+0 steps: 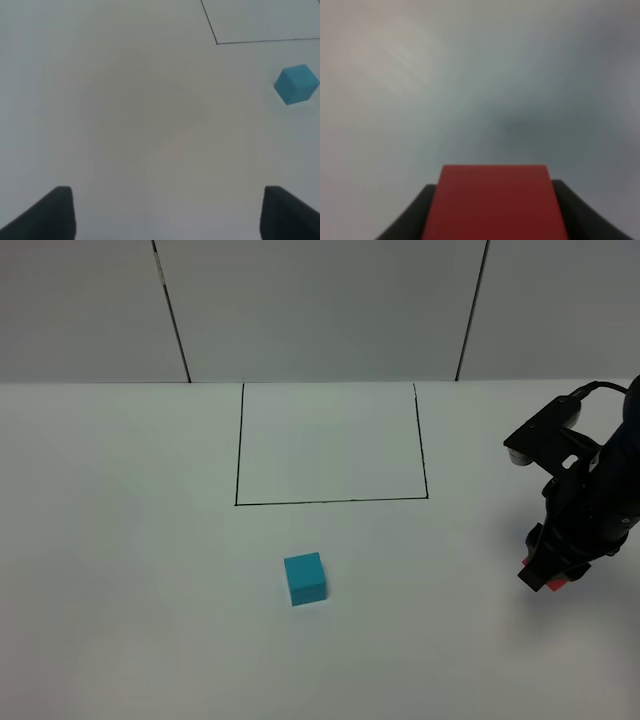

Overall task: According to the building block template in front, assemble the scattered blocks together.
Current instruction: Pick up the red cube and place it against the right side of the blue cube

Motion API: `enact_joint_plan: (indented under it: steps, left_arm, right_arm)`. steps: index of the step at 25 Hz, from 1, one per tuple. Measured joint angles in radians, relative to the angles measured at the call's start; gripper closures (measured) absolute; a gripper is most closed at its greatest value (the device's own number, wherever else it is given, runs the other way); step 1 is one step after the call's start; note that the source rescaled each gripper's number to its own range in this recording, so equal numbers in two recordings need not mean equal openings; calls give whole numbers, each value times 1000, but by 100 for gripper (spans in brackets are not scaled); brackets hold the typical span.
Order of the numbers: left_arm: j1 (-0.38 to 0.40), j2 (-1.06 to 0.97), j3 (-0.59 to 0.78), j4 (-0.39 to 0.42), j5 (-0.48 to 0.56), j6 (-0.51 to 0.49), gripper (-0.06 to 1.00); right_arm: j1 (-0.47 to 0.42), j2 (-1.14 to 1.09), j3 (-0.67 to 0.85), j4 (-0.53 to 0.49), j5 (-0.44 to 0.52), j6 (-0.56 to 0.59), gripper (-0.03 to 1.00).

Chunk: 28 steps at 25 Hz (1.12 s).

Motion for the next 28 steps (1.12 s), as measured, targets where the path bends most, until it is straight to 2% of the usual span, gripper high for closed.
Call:
enact_joint_plan:
  steps: [8,12,18,28]
  left_arm:
    - [0,0,0,1,0,-1,-6]
    - [0,0,0,1,0,-1,-6]
    - [0,0,0,1,0,-1,-6]
    - [0,0,0,1,0,-1,-6]
  right_arm:
    - [8,0,0,100,-7,-253,97]
    - [18,0,0,103,42,-340,97]
    - [38,8,-2,73,58,-376,97]
    - [136,120,-28,30,39,-400,97]
